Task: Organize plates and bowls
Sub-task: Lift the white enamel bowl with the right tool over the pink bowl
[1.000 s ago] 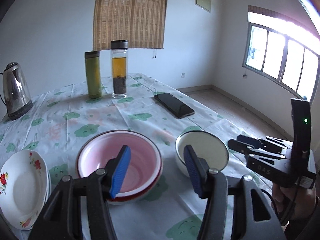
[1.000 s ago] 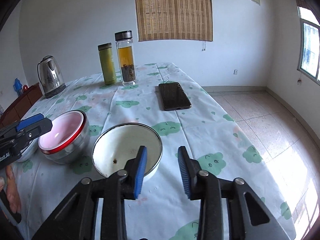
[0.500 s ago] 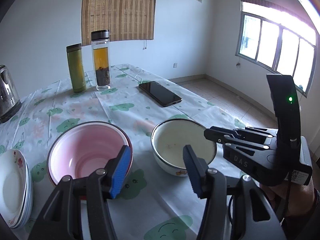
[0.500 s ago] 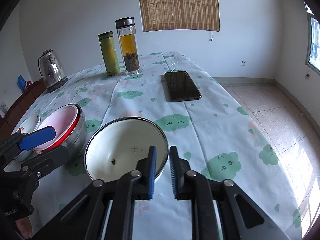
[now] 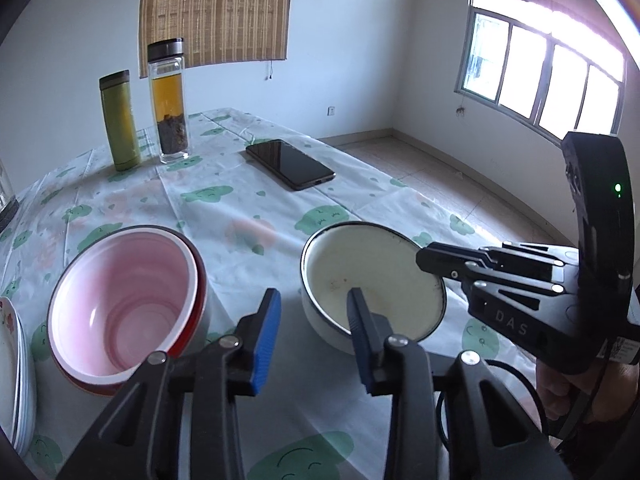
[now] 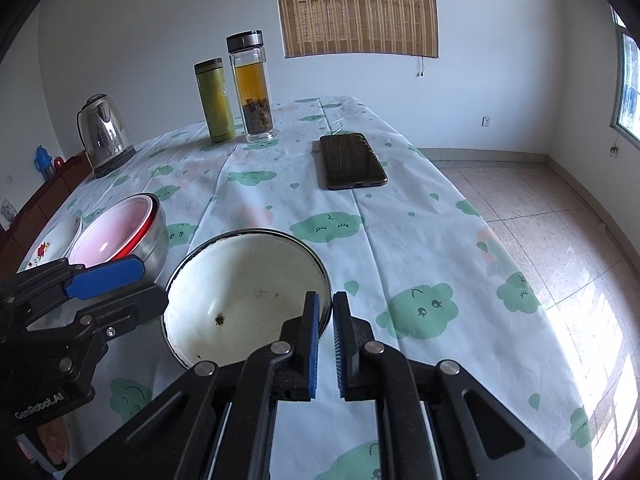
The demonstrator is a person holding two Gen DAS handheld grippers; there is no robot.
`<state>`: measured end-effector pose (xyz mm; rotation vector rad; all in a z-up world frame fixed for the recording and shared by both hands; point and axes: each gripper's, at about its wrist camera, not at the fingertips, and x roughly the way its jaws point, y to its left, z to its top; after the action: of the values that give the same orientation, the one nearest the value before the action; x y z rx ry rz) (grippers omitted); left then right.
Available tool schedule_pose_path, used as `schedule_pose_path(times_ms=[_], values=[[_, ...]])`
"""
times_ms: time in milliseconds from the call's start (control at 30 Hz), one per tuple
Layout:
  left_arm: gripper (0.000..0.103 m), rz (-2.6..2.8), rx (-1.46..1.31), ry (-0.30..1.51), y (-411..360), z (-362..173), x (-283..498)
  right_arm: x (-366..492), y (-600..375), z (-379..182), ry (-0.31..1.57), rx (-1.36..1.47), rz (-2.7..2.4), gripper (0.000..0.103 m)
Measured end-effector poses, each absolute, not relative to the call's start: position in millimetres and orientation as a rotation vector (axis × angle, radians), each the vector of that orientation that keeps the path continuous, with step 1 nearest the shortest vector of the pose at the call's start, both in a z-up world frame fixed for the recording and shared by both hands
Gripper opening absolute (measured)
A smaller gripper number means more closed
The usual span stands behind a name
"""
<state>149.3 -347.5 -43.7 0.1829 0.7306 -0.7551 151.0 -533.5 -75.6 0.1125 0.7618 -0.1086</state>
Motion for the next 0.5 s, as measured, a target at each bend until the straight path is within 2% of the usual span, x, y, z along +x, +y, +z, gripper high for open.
schedule_pose_path(times_ms=[233, 333, 500], values=[[0.028, -0.767, 0.182, 0.766, -356, -53, 151, 142, -539, -77, 0.754, 0.147, -0.084, 0.007], [0.02, -0.75, 0.184, 0.766, -357, -55, 154, 142, -537, -76, 0.746, 0.149, -0.077, 0.007], [0.015, -0.732, 0.175, 0.76, -355, -57, 157, 138, -536, -76, 0.72, 0.169, -0.074, 0.008]])
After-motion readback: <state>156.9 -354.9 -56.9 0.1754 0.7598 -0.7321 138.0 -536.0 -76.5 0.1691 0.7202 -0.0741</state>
